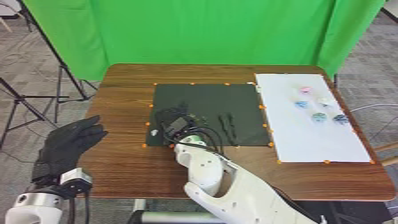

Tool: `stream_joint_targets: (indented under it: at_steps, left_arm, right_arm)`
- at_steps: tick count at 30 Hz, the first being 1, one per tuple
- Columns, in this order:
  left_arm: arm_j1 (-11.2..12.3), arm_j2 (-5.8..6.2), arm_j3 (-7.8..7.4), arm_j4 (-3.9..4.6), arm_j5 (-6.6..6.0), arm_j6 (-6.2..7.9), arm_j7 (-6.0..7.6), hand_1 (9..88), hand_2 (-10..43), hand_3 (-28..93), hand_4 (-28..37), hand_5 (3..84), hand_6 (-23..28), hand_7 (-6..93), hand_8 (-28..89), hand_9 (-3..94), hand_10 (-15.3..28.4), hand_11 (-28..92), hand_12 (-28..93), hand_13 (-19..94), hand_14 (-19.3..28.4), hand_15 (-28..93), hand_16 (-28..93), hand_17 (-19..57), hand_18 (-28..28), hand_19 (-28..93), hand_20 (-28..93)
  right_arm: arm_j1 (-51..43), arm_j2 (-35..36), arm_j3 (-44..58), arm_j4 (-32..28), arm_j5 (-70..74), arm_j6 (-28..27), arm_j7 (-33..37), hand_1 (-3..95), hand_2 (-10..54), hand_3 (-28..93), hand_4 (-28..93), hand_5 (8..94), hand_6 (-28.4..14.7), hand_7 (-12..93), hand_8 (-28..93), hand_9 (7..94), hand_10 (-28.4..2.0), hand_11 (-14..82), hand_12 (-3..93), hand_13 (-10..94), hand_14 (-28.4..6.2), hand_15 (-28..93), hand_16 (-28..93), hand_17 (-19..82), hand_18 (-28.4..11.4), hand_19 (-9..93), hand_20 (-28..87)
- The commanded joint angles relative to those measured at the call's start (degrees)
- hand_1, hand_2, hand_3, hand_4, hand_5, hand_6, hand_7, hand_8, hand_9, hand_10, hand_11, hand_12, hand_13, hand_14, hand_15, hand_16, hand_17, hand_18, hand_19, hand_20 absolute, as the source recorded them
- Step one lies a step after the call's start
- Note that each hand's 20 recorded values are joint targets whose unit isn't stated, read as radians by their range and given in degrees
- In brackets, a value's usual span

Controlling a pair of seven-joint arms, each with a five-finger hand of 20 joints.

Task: Arrange flowers

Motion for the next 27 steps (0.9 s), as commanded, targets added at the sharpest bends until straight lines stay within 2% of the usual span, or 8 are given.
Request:
stream_joint_targets:
  at_steps: [1, 13, 15, 17, 19, 22, 25, 27]
  left_arm:
    - [0.06, 0.26, 0.39, 0.20, 0.07, -0.45, -0.61, 28.7, 7.7, 79, -14.7, 50.7, 16.0, 14.8, -9, 42.0, 23.6, 40, 8, 30, 28.4, 64, -15, -9.9, 21.8, 61, 12]
    - [-0.25, -0.25, 0.27, 0.10, 0.84, -1.02, -1.72, 28.7, 7.6, 80, -14.6, 50.7, 16.0, 14.9, -9, 42.0, 23.5, 40, 8, 30, 28.4, 64, -15, -9.9, 21.8, 61, 11]
    - [0.33, -0.03, 0.03, 0.08, 0.42, -0.70, -1.54, 28.7, 7.6, 80, -14.6, 50.7, 16.0, 14.9, -9, 41.9, 23.5, 40, 8, 30, 28.4, 64, -15, -9.9, 21.8, 61, 11]
    - [0.98, 0.25, -0.27, 0.00, 0.02, -0.44, -1.11, 28.8, 7.7, 79, -14.6, 50.7, 16.0, 14.9, -9, 41.9, 23.6, 40, 8, 30, 28.4, 64, -15, -9.9, 21.8, 61, 11]
    - [1.57, 0.43, -0.50, -0.13, -0.40, -0.28, -0.59, 28.8, 7.7, 79, -14.6, 50.7, 16.0, 14.9, -9, 42.0, 23.6, 40, 8, 30, 28.4, 64, -15, -9.9, 21.8, 61, 11]
    - [2.32, 0.03, -1.09, -0.32, -0.58, 0.14, 0.10, 28.7, 7.7, 79, -14.7, 50.7, 16.0, 14.9, -9, 41.9, 23.6, 40, 8, 30, 28.4, 64, -15, -10.0, 21.8, 61, 11]
    - [3.33, -0.54, -1.59, -0.67, -0.79, 0.61, 0.63, 28.7, 7.6, 80, -14.7, 50.6, 16.0, 14.9, -9, 42.0, 23.5, 40, 8, 31, 28.4, 64, -15, -10.0, 21.8, 61, 11]
    - [3.67, -0.64, -1.92, -0.75, -0.81, 0.83, 1.08, 28.6, 7.6, 80, -14.8, 50.6, 16.0, 15.0, -9, 42.0, 23.5, 41, 8, 31, 28.4, 64, -15, -10.0, 21.8, 61, 11]
  right_arm:
    - [0.08, -0.83, -0.11, -0.55, 1.84, -0.07, 1.23, 34.5, -9.5, 82, -27, 75.3, -4.1, 26, -9, 64.6, -18.9, 57.6, 25.3, 50, -20.9, 82, 25, 13, -28.4, 73, 15]
    - [0.89, -1.46, -0.93, 0.79, 0.76, 1.79, 5.50, 35.2, -8.6, 81, -27, 76.7, -4.9, 27, -12, 66.0, -19.8, 58.1, 25.2, 51, -22.5, 83, 24, 15, -28.4, 74, 16]
    - [1.56, -0.66, -1.70, 0.28, 2.80, 2.24, 6.13, 35.2, -7.8, 81, -27, 76.8, -5.0, 27, -11, 66.1, -20.2, 58.2, 25.3, 51, -23.0, 83, 24, 16, -28.4, 74, 15]
    - [1.59, 0.19, -1.93, -1.00, 5.39, 2.16, 4.05, 34.7, -7.1, 81, -27, 76.8, -5.2, 26, -11, 65.7, -20.4, 58.3, 25.5, 51, -23.0, 84, 24, 16, -28.4, 75, 15]
    - [-0.33, 0.73, 0.45, -3.13, 7.74, -0.92, -3.11, 33.8, -6.5, 83, -26, 75.0, -5.3, 27, -12, 63.3, -20.2, 58.9, 25.6, 49, -22.5, 84, 24, 13, -28.4, 74, 14]
    - [-2.40, 1.02, 3.12, -5.32, 9.28, -5.48, -10.89, 27.0, 0.4, 86, -26, 69.8, -4.5, 30, -15, 54.7, -21.1, 57.5, 24.0, 41, -22.4, 83, 21, 6, -28.4, 69, 13]
    - [-2.70, 1.40, 2.32, -6.63, 8.56, -4.88, -10.68, 17.5, 11.0, 89, -25, 63.3, -4.2, 28, -16, 47.6, -23.5, 52.1, 21.2, 32, -23.8, 81, 16, 1, -28.4, 65, 13]
    - [-2.09, 2.03, 1.39, -6.95, 5.87, -3.77, -11.68, 14.5, 13.5, 89, -24, 61.4, -4.1, 26, -16, 46.0, -24.7, 50.3, 20.9, 29, -24.9, 80, 15, 0, -28.4, 64, 14]
